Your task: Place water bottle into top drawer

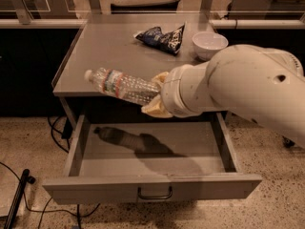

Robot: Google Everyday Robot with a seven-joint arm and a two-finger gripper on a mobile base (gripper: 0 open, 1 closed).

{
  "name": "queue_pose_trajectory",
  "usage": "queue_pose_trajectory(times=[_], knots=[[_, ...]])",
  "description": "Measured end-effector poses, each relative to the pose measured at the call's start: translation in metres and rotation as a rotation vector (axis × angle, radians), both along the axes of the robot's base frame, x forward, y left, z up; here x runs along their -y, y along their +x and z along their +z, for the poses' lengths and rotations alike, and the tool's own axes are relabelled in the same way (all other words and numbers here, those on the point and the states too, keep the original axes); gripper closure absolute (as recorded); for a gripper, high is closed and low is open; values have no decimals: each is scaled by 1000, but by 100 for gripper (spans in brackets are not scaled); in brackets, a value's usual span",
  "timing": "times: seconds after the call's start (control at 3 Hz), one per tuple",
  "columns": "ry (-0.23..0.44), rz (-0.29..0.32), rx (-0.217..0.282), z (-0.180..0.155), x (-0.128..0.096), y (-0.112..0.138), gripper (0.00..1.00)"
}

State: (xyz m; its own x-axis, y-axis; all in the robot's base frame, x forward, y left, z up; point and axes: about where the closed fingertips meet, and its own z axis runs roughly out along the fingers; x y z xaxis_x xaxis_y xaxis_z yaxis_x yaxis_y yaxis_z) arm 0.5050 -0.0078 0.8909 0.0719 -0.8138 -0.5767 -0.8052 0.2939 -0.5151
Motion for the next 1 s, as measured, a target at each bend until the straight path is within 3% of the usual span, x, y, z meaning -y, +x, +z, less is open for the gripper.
queue_pose_trajectory(times=[0.33,0.67,1.0], knots=[[-14,-30,-63,-40,43,-7,100],[-14,-30,-63,-40,42,-7,100],[8,-28,-126,-63,52,-9,100]])
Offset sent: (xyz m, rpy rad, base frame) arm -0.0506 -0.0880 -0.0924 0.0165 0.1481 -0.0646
